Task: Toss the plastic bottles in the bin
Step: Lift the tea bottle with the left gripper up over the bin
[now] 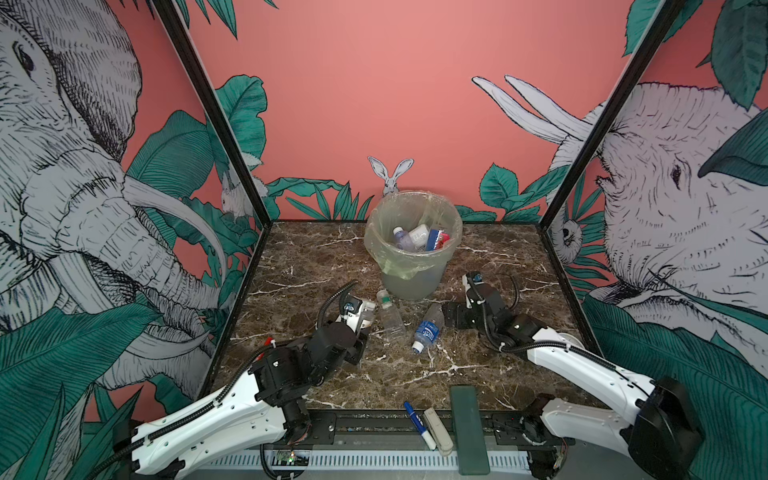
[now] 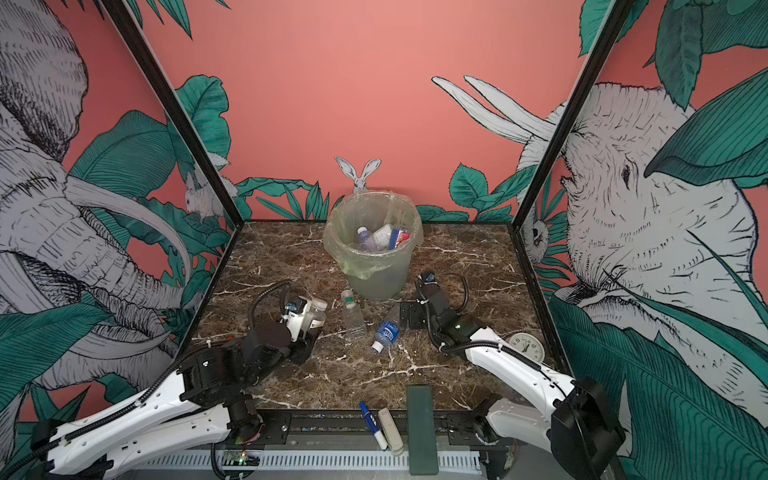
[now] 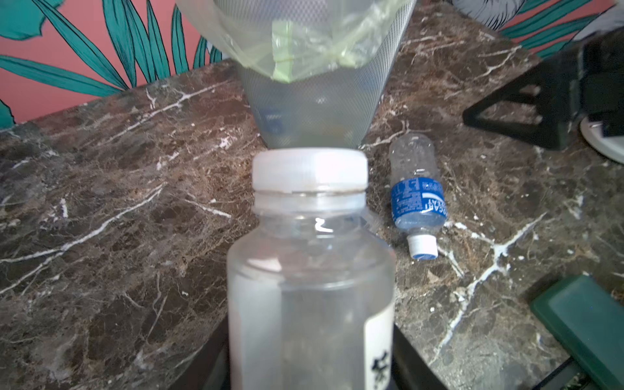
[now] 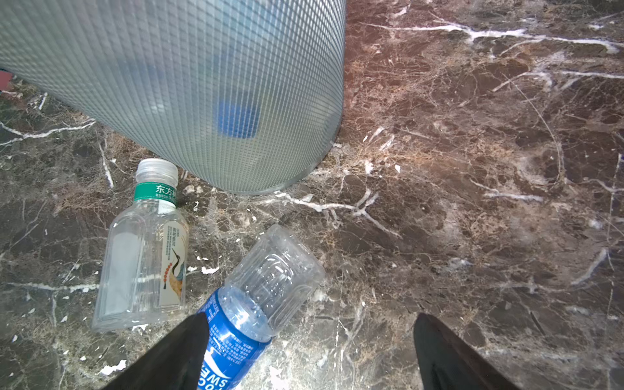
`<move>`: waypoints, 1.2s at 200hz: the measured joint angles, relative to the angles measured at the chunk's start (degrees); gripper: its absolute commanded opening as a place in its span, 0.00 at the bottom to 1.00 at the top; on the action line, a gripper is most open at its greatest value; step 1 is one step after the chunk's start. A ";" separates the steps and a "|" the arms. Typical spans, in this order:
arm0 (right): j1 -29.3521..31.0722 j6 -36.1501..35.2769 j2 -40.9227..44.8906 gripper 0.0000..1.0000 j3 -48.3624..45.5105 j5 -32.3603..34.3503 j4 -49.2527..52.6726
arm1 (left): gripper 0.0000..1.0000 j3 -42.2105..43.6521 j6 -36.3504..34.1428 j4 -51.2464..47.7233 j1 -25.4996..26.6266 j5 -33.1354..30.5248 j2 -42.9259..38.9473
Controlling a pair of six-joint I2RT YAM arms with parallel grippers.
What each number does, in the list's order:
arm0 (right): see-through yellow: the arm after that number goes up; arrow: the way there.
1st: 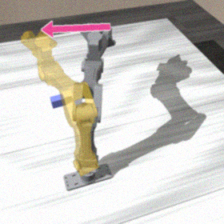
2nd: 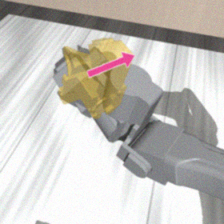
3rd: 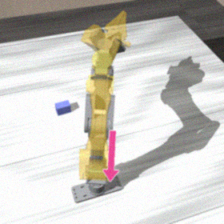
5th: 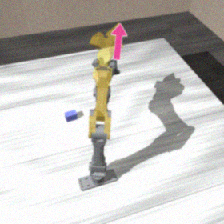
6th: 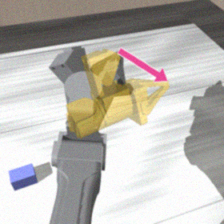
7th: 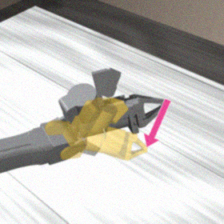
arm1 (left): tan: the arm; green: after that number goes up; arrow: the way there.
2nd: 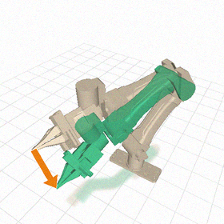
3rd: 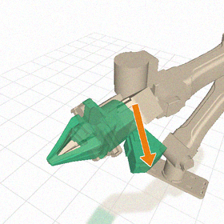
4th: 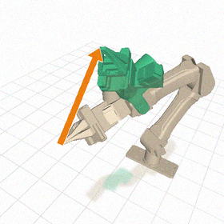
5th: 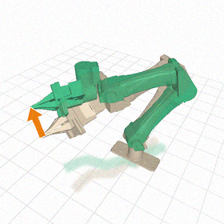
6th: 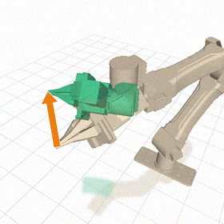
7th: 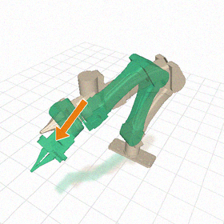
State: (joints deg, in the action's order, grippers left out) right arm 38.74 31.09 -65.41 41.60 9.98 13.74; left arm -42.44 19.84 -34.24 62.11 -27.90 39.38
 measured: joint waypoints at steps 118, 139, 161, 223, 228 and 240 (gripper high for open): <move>0.00 -3.17 0.11 0.98 3.58 -0.85 0.13 | 0.45 -54.10 -15.63 0.17 -19.50 18.29 35.36; 0.00 -3.23 0.66 0.99 3.58 -0.98 0.17 | 0.99 -71.47 -16.33 0.44 -23.28 24.35 50.75; 0.00 -3.15 1.68 0.99 3.58 -0.94 0.28 | 1.00 -87.27 -14.69 -2.64 -26.91 25.79 65.09; 0.02 -2.08 6.62 0.99 3.39 -0.79 0.94 | 0.99 -73.75 -12.98 -2.10 -29.62 27.30 61.11; 0.07 -1.84 6.58 0.99 3.34 -0.81 1.03 | 1.00 -72.67 -12.98 -1.68 -29.62 27.30 59.56; 0.15 -1.27 6.25 0.99 3.28 -0.83 1.36 | 1.00 -70.38 -12.98 -0.52 -29.49 27.21 55.95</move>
State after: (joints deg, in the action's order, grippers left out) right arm 38.89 29.82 -59.16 44.88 9.15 15.09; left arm -112.81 6.85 -34.76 32.62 -0.69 95.33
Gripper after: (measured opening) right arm 0.990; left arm 0.994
